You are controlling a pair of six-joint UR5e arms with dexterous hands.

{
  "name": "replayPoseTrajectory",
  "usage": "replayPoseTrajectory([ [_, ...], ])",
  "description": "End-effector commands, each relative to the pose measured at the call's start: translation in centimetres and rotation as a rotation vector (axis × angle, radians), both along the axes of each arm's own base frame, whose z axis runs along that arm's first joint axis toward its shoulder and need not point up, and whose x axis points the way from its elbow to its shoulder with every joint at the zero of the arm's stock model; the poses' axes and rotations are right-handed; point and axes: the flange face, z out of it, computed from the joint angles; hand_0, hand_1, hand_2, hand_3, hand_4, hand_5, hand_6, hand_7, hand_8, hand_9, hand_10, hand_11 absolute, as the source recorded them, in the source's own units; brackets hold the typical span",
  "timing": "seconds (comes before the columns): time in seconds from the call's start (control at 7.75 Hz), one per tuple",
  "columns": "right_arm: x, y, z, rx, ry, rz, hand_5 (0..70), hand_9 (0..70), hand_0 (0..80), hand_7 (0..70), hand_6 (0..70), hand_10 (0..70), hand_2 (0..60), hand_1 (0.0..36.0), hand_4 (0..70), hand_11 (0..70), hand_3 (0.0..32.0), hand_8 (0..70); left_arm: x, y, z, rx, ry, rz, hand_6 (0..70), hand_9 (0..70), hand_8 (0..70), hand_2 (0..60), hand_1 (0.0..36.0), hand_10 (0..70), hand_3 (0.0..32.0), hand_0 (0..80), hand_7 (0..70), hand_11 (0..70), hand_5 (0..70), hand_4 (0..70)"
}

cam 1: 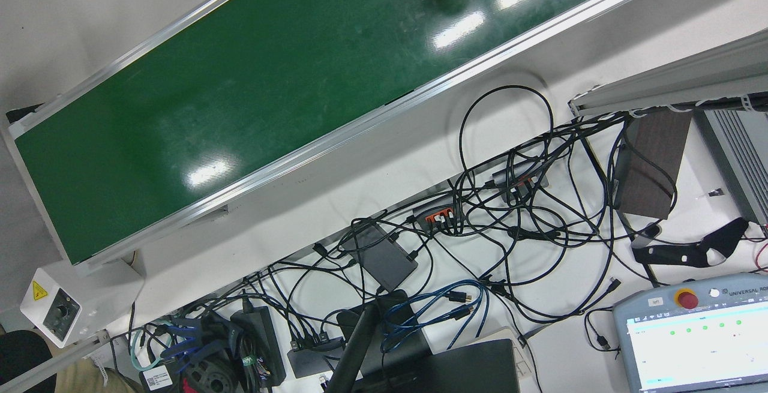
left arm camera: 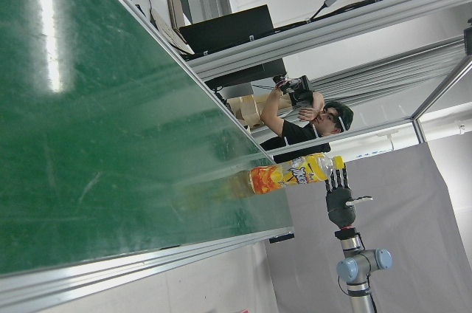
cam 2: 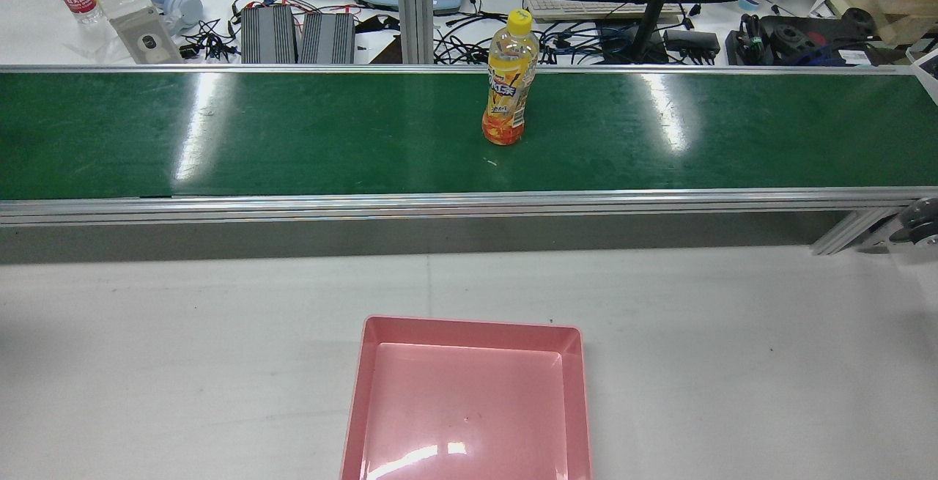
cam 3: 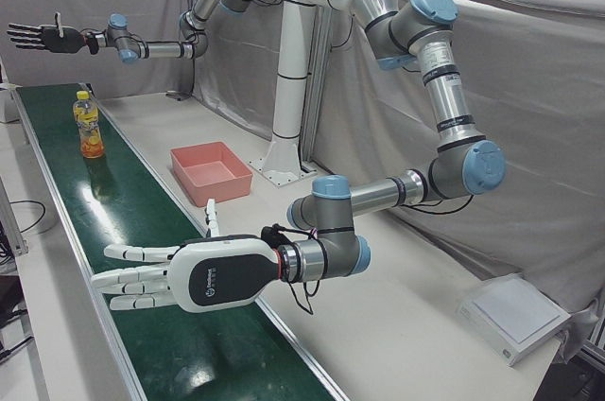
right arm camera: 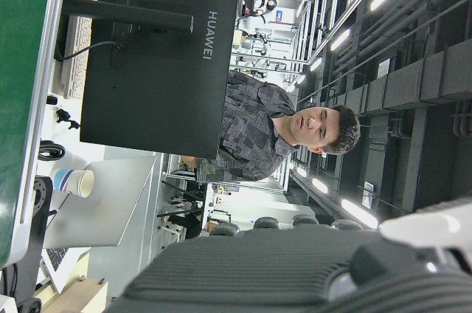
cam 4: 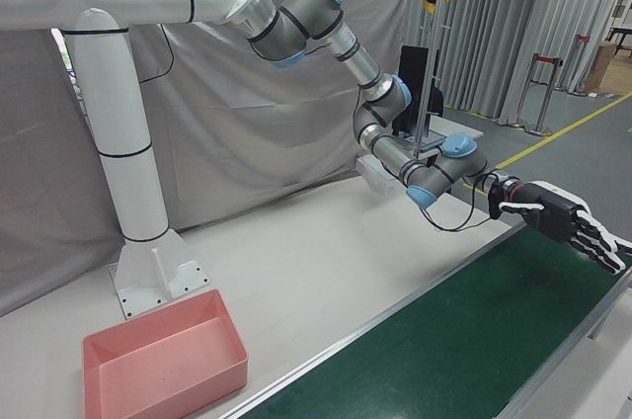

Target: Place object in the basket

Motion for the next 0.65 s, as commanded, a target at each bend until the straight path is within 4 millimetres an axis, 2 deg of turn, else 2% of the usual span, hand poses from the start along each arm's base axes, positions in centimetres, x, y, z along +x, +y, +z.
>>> replayPoseTrajectory([
  [0.0,0.00,-0.04,-0.04,0.001,0.000,0.000,0.0,0.0,0.0,0.0,0.0,0.0,0.0,0.0,0.0,0.0,0.0,0.0,-0.02,0.04,-0.05,0.001,0.000,0.000,0.0,12.1,8.7,0.0,2.3,6.0,0.0,46.3,0.0,9.1,13.3,16.6],
  [0.26,0.00,-0.03,-0.04,0.001,0.000,0.000,0.0,0.0,0.0,0.0,0.0,0.0,0.0,0.0,0.0,0.0,0.0,0.0,-0.01,-0.02,-0.06,0.001,0.000,0.000,0.0,12.3,8.8,0.0,2.3,6.0,0.0,46.5,0.0,9.2,13.2,16.8],
  [0.52,0.00,0.04,0.04,-0.001,0.000,0.000,0.0,0.0,0.0,0.0,0.0,0.0,0.0,0.0,0.0,0.0,0.0,0.0,0.92,-0.03,0.25,-0.005,-0.001,0.016,0.0,11.0,8.2,0.0,2.0,6.7,0.0,46.2,0.0,10.1,13.2,16.4],
])
